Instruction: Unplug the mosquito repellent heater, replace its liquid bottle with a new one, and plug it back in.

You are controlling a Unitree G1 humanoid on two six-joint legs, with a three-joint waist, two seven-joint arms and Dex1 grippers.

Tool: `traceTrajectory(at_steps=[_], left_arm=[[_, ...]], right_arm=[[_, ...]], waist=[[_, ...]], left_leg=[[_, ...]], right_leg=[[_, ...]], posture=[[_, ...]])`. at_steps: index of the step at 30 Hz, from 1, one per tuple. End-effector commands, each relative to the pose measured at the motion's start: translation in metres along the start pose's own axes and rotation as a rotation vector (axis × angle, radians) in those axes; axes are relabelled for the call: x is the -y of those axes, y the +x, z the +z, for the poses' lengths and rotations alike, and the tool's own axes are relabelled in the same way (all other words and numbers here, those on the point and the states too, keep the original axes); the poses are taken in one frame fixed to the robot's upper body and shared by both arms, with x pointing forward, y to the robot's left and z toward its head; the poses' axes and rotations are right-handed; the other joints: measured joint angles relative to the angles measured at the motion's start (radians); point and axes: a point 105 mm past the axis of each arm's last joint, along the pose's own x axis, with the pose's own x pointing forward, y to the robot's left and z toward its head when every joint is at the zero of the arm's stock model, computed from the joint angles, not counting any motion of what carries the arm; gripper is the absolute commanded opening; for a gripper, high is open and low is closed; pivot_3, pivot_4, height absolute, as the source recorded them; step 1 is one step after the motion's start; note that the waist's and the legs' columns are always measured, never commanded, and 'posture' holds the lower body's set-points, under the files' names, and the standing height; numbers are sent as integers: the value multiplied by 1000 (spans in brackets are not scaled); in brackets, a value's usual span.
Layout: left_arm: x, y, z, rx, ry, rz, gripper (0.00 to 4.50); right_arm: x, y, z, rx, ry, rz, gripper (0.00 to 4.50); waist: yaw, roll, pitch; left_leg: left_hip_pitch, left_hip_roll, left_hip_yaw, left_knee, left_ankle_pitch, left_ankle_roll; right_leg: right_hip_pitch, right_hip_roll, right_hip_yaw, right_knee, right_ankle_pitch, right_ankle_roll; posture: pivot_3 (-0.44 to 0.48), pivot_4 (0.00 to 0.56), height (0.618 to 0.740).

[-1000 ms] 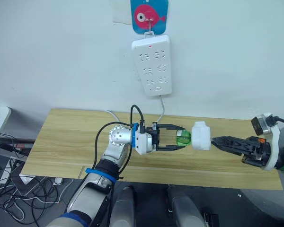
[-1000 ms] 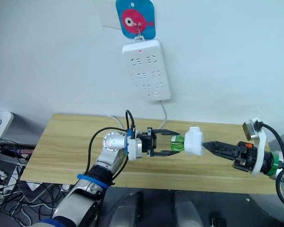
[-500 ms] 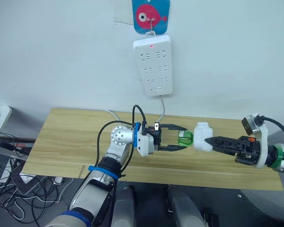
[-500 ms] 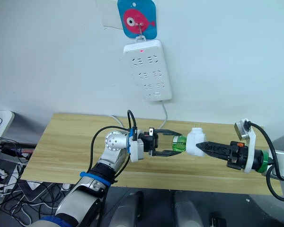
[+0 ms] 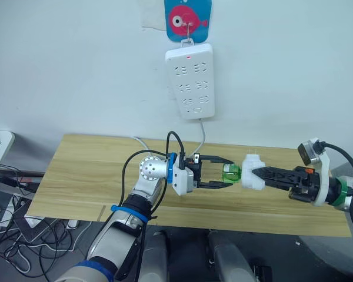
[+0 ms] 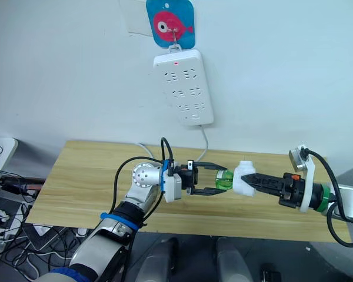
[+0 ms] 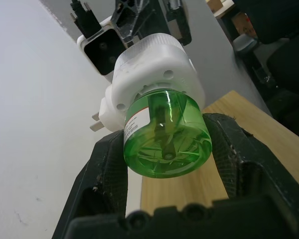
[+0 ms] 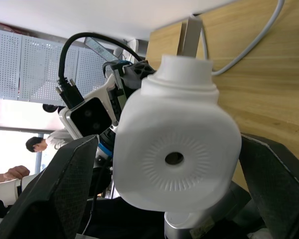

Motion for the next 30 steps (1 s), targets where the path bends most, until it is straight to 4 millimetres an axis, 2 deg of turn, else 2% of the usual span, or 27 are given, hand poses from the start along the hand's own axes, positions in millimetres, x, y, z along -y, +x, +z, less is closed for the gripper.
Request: traceTrajectory(at_steps=[1,4,10,14,20,23,25,28,30], left_arm=[[-2,6,5,22,30,2,2241],[-1,6,6,27,28,-1,2241],[2,7,8,41,16,-14,2241],[3,7,10,70,-172,-38,2241],[3,6,4,-6,-679,-64,2241],[5,2,8,-31,-1266,-127,2241],[5,-2,16,-31,-1525,-187,2241],[-3,-6,19,-16,-1815,-201,2241],[-6,-5,18,-12,-1891,-198,2241]], right_arm=[[-9,2,2,4,-26,31,3920],[-9,3,3,13,-26,30,3000],[-8,2,3,18,-23,23,2981],[-15,2,-1,-26,-78,2,2981],[-26,1,-2,-89,-163,-28,2981],[-29,-2,-9,-156,-210,-35,2981],[-30,-3,-11,-168,-207,-21,2981],[-34,-3,-13,-188,-216,4,2981],[-36,-3,-14,-189,-212,19,2981]], waist=[[0,0,0],[0,0,0],[0,0,0],[0,0,0],[-2,0,0],[-3,0,0],[-5,0,0],[-5,0,0],[-4,0,0]], left_leg=[[0,0,0,0,0,0],[0,0,0,0,0,0],[0,0,0,0,0,0],[0,0,0,0,0,0],[0,1,-1,0,0,0],[0,1,-2,0,0,0],[-1,1,-5,0,0,0],[-1,0,-5,0,0,0],[-1,0,-5,0,0,0]], right_leg=[[0,0,0,0,0,0],[0,0,0,0,0,0],[0,0,0,0,0,1],[0,0,0,0,-1,2],[0,0,-1,0,-2,3],[0,0,-2,0,-2,3],[0,1,-5,0,-2,3],[0,1,-6,0,-2,3],[0,1,-6,-1,-2,3]], posture=[[64,297,740],[64,297,740],[63,297,740],[65,294,740],[64,292,740],[68,286,740],[69,282,740],[67,280,740],[67,280,740]])
